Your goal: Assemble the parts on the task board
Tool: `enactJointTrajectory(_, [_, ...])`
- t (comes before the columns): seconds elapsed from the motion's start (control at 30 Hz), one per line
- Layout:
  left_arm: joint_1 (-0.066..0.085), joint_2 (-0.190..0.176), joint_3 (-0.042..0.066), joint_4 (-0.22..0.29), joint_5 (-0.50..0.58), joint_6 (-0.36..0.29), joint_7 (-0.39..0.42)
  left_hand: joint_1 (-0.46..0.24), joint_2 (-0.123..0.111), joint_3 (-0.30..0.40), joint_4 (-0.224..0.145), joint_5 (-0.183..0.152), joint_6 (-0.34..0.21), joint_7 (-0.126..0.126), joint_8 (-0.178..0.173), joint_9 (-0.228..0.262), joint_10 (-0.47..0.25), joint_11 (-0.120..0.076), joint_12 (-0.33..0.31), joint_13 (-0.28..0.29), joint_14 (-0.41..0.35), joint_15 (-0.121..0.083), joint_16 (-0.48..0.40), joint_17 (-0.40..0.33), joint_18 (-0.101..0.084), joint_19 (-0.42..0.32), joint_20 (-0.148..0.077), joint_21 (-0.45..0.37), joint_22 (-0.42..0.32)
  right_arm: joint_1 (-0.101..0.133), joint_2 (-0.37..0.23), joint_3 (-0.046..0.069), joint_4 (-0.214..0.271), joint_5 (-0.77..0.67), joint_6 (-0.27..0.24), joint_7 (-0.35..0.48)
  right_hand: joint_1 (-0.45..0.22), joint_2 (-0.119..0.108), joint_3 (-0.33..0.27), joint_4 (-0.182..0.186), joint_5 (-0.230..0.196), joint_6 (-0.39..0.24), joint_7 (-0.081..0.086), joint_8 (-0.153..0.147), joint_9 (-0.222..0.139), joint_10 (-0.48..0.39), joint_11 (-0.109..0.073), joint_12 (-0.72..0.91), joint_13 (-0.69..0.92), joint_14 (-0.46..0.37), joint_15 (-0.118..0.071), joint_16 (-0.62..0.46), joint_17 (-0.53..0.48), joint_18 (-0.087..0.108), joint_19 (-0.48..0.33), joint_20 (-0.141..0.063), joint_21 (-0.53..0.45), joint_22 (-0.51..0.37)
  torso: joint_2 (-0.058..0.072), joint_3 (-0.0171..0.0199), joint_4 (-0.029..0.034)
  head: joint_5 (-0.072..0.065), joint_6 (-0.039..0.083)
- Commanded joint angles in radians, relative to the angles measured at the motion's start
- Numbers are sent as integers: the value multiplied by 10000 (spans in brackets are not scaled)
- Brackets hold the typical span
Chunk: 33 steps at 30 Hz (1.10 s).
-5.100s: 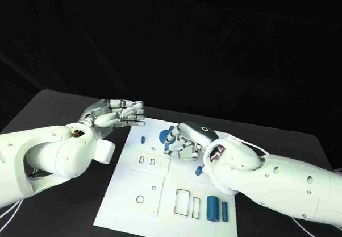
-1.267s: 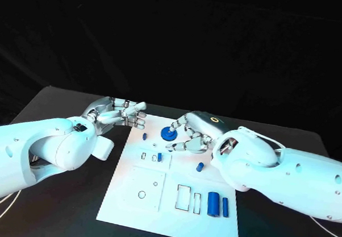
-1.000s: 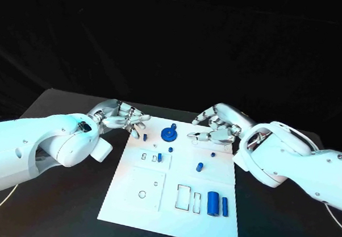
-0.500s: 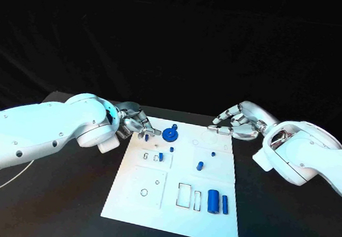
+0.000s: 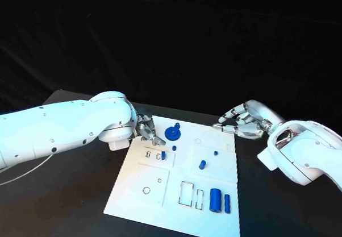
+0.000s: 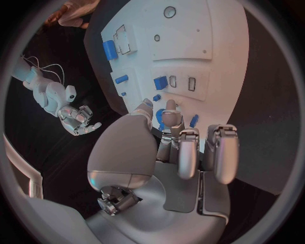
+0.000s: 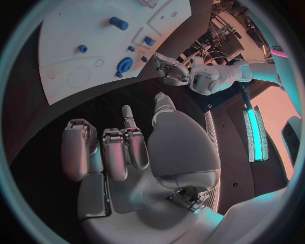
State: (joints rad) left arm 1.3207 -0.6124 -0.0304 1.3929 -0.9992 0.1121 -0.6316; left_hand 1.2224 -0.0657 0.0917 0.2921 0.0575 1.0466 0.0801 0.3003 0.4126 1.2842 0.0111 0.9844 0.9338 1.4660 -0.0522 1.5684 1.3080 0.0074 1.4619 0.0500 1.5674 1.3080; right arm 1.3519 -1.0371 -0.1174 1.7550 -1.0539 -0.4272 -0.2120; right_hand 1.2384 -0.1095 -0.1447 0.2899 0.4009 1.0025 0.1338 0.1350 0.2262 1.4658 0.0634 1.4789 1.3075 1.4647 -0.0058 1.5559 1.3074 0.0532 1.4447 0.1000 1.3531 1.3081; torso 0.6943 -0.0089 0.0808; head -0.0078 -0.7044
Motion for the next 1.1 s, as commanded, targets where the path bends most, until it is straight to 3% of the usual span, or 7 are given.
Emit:
enactJointTrajectory(0.03, [18, 231, -39, -172, -311, 601, -578, -172, -17, 55, -1, -46, -79, 18, 54, 83, 81, -35, 136, 140, 1048, -7, 24, 2628, -74, 1089, -39, 33, 2628, 1, 25, 0, -37, -314, -3, -145, -59, -1, -82, -2, 62, 88, -4, 59, 12, 85, -79, 15, 1536, 948, -74, -61, 2212, 22, -24, -42, -63, 1204, 25, -20, -9, 9, -7])
enactJointTrajectory(0.23, [12, 489, -112, -347, -255, 660, -628, -782, -22, -301, 6, -52, -71, -51, 311, 500, 204, -84, 657, 669, 1048, -40, 24, 2628, -74, 1089, -57, 33, 2628, -1, 48, -2, -57, -387, -2, -159, -57, -5, -87, -4, 71, 91, -5, 61, 13, 70, -81, 0, 1518, 942, -76, -73, 2189, 29, -41, -43, -92, 1186, 48, -12, -37, 11, -30])
enactJointTrajectory(0.4, [11, 551, -124, -399, -150, 692, -667, -1055, 12, -658, 3, -51, -152, -75, 434, 771, 207, -104, 797, 816, 1048, -61, 24, 2628, -74, 1089, -78, 33, 2628, -1, 57, -2, -55, -406, -7, -170, -57, -5, -87, -4, 71, 91, -5, 61, 13, 70, -81, 0, 1518, 942, -76, -73, 2189, 29, -41, -43, -92, 1186, 46, -4, -13, 20, -81])
enactJointTrajectory(0.5, [12, 546, -126, -393, -122, 739, -695, -1083, 31, -776, 0, -51, -188, -76, 463, 854, 203, -106, 832, 856, 1048, -62, 24, 2628, -74, 1089, -81, 33, 2628, -1, 61, -2, -46, -416, -7, -180, -55, -6, -91, -4, 79, 92, -7, 63, 14, 49, -82, -20, 1495, 934, -77, -87, 2161, 35, -56, -44, -120, 1169, 71, -4, -17, 35, -178])
enactJointTrajectory(0.77, [6, 749, -152, -598, -77, 854, -709, -1092, 55, -881, -1, -51, -225, -75, 485, 929, 200, -106, 858, 886, 1048, -62, 24, 2628, -74, 1089, -82, 33, 2628, -5, 131, -3, -65, -486, -35, -179, -49, -13, -99, -6, 89, 94, -9, 67, 16, 35, -84, -34, 1478, 925, -79, -106, 2125, 47, -84, -47, -171, 1138, 94, -5, -29, 76, -298])
enactJointTrajectory(0.97, [1, 837, -162, -808, 11, 1004, -685, -1077, 76, -913, -6, -49, -237, -77, 495, 960, 211, -106, 889, 921, 1048, -62, 24, 2628, -74, 1089, -82, 33, 2628, -6, 154, -3, -56, -514, -50, -173, -47, -16, -104, -7, 90, 93, -10, 67, 16, 19, -85, -49, 1461, 918, -80, -118, 2103, 54, -100, -48, -199, 1121, 114, -10, -60, 82, -348])
enactJointTrajectory(1.1, [-1, 891, -163, -873, 40, 1055, -660, -1055, 98, -936, -9, -49, -244, -78, 505, 988, 212, -107, 901, 935, 1048, -63, 24, 2628, -74, 1089, -82, 33, 2628, -7, 177, -3, -52, -524, -73, -178, -45, -16, -105, -7, 92, 93, -10, 68, 16, 19, -85, -49, 1461, 915, -81, -124, 2091, 57, -106, -48, -210, 1114, 111, 2, -46, 58, -369])
